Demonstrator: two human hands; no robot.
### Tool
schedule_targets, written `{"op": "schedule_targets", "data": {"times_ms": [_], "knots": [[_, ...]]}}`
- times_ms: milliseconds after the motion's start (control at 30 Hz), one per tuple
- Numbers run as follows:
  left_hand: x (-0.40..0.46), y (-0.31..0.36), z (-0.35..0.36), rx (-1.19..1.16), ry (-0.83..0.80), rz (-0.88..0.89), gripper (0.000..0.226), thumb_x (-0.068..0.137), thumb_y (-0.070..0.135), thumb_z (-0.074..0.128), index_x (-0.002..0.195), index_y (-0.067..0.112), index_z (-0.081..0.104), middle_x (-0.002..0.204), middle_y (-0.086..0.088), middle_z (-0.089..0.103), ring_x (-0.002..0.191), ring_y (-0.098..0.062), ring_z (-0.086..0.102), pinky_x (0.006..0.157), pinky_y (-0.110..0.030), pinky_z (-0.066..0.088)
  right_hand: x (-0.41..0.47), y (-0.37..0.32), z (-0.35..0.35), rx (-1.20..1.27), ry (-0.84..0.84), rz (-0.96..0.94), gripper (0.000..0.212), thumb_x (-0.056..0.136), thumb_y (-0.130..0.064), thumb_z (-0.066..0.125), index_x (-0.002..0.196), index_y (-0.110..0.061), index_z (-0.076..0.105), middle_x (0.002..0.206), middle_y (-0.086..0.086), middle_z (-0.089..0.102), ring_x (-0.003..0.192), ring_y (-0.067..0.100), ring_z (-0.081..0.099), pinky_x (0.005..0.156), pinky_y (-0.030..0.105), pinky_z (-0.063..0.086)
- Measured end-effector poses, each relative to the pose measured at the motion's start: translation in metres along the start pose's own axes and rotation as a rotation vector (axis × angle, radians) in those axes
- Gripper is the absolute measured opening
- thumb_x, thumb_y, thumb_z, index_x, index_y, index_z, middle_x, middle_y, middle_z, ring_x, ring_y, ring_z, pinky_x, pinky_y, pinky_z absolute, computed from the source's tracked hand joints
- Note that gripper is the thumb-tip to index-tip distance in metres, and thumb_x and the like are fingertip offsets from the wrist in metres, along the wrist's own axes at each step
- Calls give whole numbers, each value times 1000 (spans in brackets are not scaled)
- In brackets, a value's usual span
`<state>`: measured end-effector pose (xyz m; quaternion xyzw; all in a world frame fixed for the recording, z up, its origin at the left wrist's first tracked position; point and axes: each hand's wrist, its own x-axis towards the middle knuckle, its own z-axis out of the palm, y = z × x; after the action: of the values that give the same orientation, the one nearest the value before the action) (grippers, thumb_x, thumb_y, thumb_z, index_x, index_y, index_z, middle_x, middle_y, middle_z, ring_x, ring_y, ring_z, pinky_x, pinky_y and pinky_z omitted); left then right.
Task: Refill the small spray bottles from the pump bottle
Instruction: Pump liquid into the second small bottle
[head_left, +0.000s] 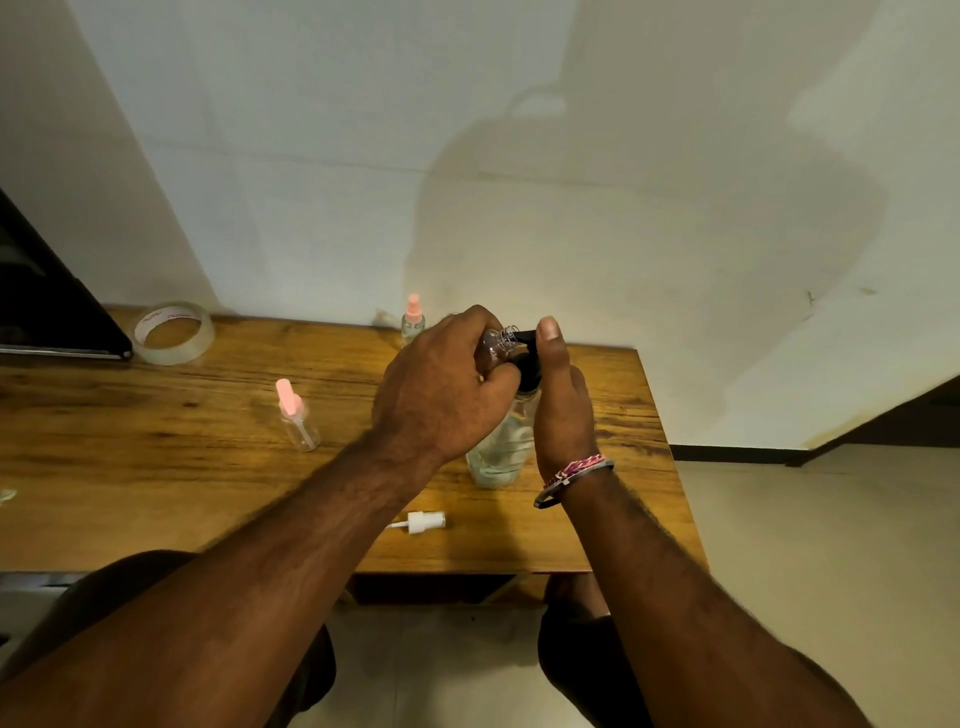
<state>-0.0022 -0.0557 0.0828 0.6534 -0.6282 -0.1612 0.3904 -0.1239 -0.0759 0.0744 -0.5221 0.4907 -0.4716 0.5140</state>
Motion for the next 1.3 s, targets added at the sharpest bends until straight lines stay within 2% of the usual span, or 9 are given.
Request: {"op": "schedule_targets", "data": {"times_ms": [100, 267, 367, 567, 733, 833, 1000, 1133, 1300], "knots": [[0, 1, -1, 0, -3, -2, 21, 91, 30, 68, 110, 24, 64, 89, 8, 63, 77, -11, 59, 59, -25, 37, -1, 1, -1, 3, -25, -17, 53, 94, -68, 39, 85, -34, 80, 94, -2, 79, 97, 10, 73, 87, 28, 53], [0, 1, -1, 3, -5, -4, 23, 91, 30, 68, 112, 23, 64, 91, 8, 64, 79, -12, 60, 59, -25, 38, 2, 2, 1, -6, 0, -8, 50, 98, -60, 44, 83, -27, 78, 85, -5, 79, 86, 4, 72, 75, 17, 52], [0, -2, 0, 6, -7, -9, 25, 89, 30, 68, 113, 23, 65, 91, 8, 65, 78, -12, 60, 59, -26, 39, 5, 5, 1, -19, 35, -13, 46, 107, -43, 42, 82, -24, 76, 78, -8, 78, 80, 1, 72, 69, 12, 52], [-2, -7, 6, -25, -22, -26, 21, 88, 27, 68, 108, 24, 62, 88, 11, 63, 77, -8, 58, 61, -27, 39, 4, 3, 1, 12, 84, -26, 41, 109, -22, 44, 74, -24, 65, 59, -26, 68, 62, -13, 64, 56, 5, 45], [-2, -7, 6, -40, -32, -21, 20, 89, 27, 68, 108, 24, 62, 88, 9, 64, 78, -9, 59, 62, -27, 41, 6, 6, 1, 1, 77, -43, 43, 109, -27, 43, 78, -22, 72, 66, -16, 74, 68, -7, 68, 61, 7, 48], [-1, -6, 4, -45, -18, -14, 21, 89, 28, 69, 109, 24, 63, 89, 9, 65, 78, -11, 60, 62, -27, 40, 5, 9, 1, -9, 39, -48, 48, 106, -42, 44, 88, -13, 78, 78, -6, 78, 79, 1, 72, 67, 9, 50], [1, -6, 0, -35, -16, -9, 22, 89, 29, 68, 110, 26, 63, 89, 10, 65, 78, -12, 61, 62, -27, 41, 2, 6, 3, 22, 37, -35, 62, 90, -63, 43, 91, -13, 79, 86, 0, 79, 85, 7, 74, 69, 10, 51], [2, -6, 0, -23, -16, -22, 23, 89, 29, 69, 111, 26, 64, 90, 12, 63, 79, -10, 60, 63, -27, 41, 3, 8, 5, 15, 60, -31, 64, 92, -61, 44, 93, -7, 79, 86, 6, 79, 83, 10, 74, 67, 12, 52], [1, -9, 2, -25, -25, -22, 24, 87, 28, 70, 110, 25, 65, 89, 11, 65, 78, -8, 60, 62, -26, 40, 6, 10, 6, -3, 126, -47, 42, 107, -35, 49, 81, -18, 78, 73, -5, 77, 74, 3, 72, 64, 12, 51]]}}
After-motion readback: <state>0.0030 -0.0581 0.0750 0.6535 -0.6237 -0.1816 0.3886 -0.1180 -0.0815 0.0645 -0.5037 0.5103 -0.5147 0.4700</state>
